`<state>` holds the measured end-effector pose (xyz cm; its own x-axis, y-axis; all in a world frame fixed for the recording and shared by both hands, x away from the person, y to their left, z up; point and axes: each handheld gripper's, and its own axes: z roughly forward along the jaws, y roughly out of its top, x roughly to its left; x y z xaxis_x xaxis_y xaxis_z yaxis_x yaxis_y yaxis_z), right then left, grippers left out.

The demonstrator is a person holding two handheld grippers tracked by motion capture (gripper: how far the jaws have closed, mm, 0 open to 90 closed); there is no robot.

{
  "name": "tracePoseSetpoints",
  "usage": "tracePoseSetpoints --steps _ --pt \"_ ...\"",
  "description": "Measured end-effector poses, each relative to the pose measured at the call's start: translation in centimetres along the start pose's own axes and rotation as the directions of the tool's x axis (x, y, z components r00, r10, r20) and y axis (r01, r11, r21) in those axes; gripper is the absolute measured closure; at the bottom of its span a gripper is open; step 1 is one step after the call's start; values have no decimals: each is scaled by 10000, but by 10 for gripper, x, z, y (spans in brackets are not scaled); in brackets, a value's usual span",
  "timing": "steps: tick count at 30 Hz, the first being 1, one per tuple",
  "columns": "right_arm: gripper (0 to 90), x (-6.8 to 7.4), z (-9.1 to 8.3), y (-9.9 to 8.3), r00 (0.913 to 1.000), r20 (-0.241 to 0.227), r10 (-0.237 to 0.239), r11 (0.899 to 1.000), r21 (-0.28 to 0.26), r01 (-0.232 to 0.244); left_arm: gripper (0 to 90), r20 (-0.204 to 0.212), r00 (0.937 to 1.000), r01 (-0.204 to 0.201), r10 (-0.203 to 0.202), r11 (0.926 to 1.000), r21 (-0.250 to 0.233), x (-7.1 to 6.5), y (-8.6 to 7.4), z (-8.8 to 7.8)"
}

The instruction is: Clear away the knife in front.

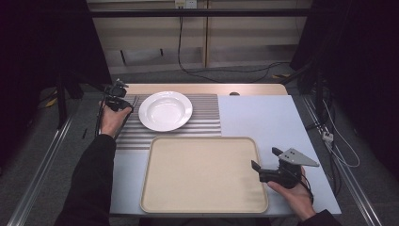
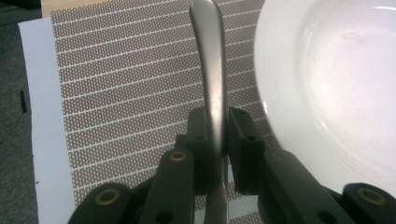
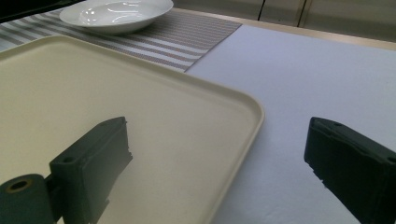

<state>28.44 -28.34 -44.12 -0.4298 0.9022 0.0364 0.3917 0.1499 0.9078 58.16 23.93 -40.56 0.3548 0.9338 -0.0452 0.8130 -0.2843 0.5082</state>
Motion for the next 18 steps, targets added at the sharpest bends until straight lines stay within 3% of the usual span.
tracePoseSetpoints --steps 2,8,13,18 --pt "67 0 0 0 10000 -5 -8 10000 -1 8 799 55 9996 -271 271 9996 -8 -2 -1 -5" --pt "67 0 0 0 10000 18 7 10000 7 -7 799 10 9993 -363 363 9992 -189 -5 -2 -13" --pt "67 -1 0 0 10000 43 2 10000 -10 -2 799 72 9972 -743 745 9970 -221 -11 -2 -23" --pt "68 1 -1 1 10000 78 -43 10000 -22 44 799 494 9946 -889 912 9949 -479 -19 -4 -33"
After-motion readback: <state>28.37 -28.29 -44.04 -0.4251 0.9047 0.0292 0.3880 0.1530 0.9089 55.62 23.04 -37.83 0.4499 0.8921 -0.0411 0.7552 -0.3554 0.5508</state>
